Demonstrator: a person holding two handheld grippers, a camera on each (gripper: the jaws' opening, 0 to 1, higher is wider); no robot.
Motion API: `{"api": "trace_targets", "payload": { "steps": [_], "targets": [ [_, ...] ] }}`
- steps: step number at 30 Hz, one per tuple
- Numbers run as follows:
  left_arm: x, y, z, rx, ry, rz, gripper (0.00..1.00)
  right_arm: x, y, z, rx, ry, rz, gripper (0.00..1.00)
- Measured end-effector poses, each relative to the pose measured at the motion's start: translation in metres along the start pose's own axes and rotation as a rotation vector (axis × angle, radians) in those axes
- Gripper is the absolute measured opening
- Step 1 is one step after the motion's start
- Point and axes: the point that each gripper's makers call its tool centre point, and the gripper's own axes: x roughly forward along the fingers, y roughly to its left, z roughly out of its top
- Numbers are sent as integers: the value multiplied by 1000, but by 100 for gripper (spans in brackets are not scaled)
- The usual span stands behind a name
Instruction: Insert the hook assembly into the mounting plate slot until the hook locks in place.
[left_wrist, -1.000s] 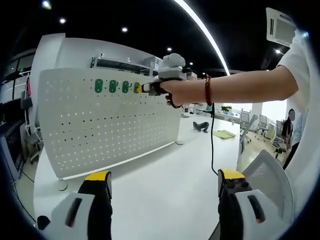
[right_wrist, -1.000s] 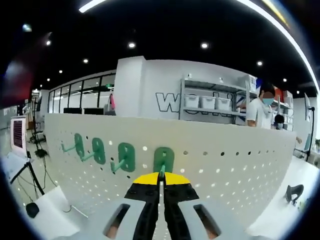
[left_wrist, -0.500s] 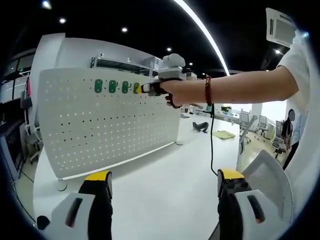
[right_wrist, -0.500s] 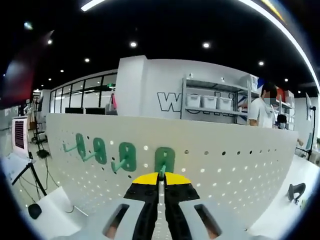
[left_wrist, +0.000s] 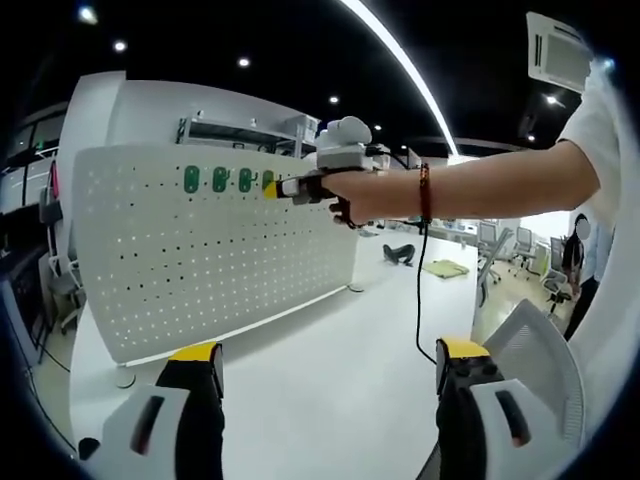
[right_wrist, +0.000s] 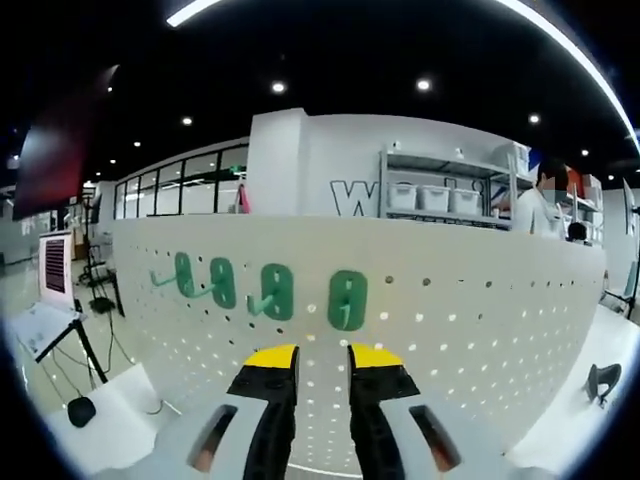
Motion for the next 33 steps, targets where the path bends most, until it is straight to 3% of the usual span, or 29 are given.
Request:
{"api": "trace_targets", "payload": {
  "steps": [9, 17, 33],
  "targets": [
    [0, -8, 2, 8, -1, -12, 90, -19, 12, -17, 40, 3, 96, 46],
    [1, -13, 0, 12, 6, -18, 91, -45, 16, -33, 44, -2, 143, 52],
    [7, -25, 4, 38, 7, -25, 91, -101, 32, -25, 23, -63, 239, 61]
  ]
}}
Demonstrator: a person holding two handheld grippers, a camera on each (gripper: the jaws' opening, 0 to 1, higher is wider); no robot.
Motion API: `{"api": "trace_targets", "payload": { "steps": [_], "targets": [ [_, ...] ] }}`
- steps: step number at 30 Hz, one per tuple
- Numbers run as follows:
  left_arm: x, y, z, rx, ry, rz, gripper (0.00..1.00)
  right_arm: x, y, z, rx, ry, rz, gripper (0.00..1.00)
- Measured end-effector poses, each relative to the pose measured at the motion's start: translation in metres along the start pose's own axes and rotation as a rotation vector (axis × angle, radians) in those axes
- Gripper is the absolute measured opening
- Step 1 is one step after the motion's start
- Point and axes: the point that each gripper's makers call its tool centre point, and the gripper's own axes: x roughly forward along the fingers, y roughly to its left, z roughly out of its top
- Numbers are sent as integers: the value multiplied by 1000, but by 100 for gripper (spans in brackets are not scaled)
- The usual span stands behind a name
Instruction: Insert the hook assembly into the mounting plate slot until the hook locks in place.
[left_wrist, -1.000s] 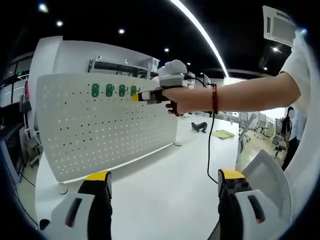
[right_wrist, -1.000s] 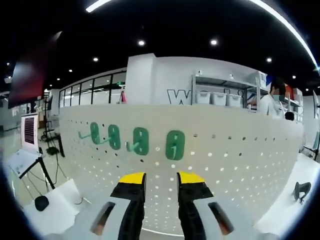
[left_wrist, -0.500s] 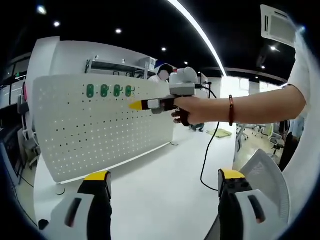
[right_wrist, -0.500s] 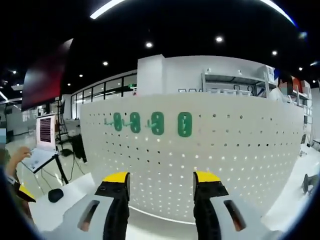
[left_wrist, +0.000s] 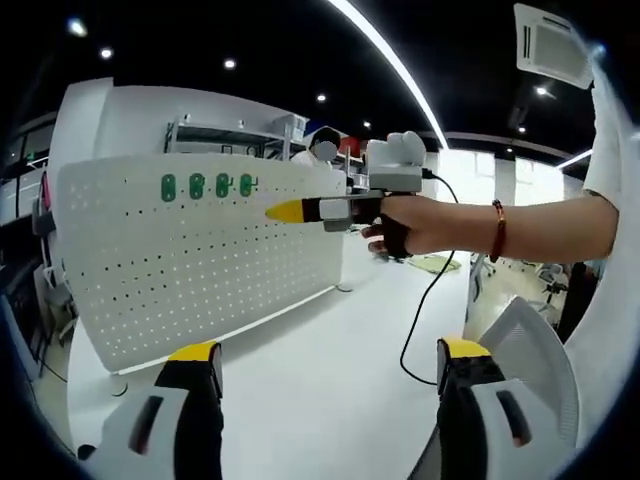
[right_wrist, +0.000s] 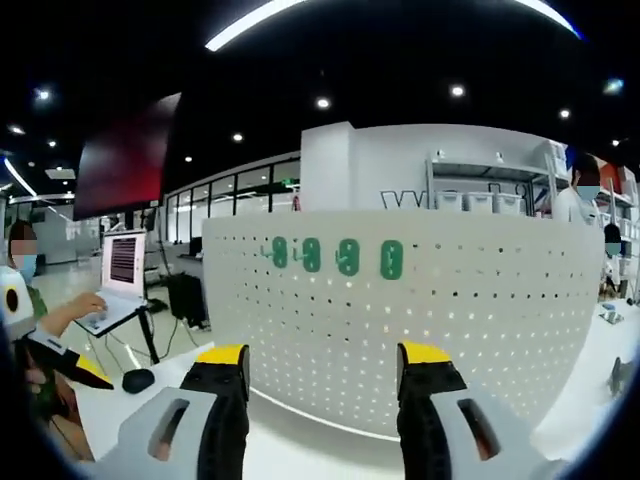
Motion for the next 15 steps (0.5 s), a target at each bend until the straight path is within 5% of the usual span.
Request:
{"api": "trace_targets", "payload": {
  "steps": [15],
  "targets": [
    [-14, 6, 5, -10, -22, 40, 93, -52, 15, -15, -26, 7, 33, 60]
  ]
}}
